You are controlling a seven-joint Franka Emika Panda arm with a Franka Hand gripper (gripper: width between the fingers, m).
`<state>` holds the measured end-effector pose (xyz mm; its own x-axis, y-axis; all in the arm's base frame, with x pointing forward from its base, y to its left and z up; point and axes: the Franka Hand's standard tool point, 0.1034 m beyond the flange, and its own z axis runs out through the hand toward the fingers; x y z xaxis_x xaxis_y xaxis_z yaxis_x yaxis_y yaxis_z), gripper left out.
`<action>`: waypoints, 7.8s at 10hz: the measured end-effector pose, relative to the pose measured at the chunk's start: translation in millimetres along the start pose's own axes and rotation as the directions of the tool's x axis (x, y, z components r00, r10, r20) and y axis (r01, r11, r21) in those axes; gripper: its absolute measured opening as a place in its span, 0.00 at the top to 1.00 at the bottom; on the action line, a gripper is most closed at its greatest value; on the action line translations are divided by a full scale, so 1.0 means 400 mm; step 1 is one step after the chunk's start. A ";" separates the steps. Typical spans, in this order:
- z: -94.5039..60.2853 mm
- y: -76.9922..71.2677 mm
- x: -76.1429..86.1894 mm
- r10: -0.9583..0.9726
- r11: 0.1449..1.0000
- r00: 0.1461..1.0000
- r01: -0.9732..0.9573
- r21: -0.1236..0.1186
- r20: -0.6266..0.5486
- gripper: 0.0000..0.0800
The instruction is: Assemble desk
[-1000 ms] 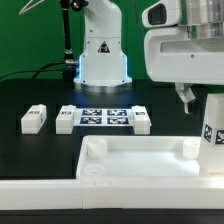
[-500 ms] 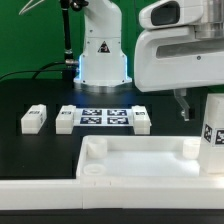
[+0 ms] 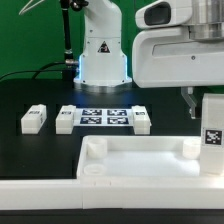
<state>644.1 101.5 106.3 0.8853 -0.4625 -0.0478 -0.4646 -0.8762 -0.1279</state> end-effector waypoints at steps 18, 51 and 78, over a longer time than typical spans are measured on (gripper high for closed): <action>0.004 -0.003 0.008 0.866 0.499 0.500 -0.866 0.040 0.018 0.19; 0.010 -0.011 0.002 0.656 0.752 0.755 -0.655 0.080 0.015 0.21; 0.006 -0.002 0.014 0.971 0.232 0.233 -0.972 0.023 0.048 0.54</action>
Offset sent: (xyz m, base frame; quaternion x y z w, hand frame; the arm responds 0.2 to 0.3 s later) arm 0.0196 0.0029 0.0066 0.0518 0.0161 0.4910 0.8694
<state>649.5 99.9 103.9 -0.2443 -0.9524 -0.1825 -0.9683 0.2496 -0.0061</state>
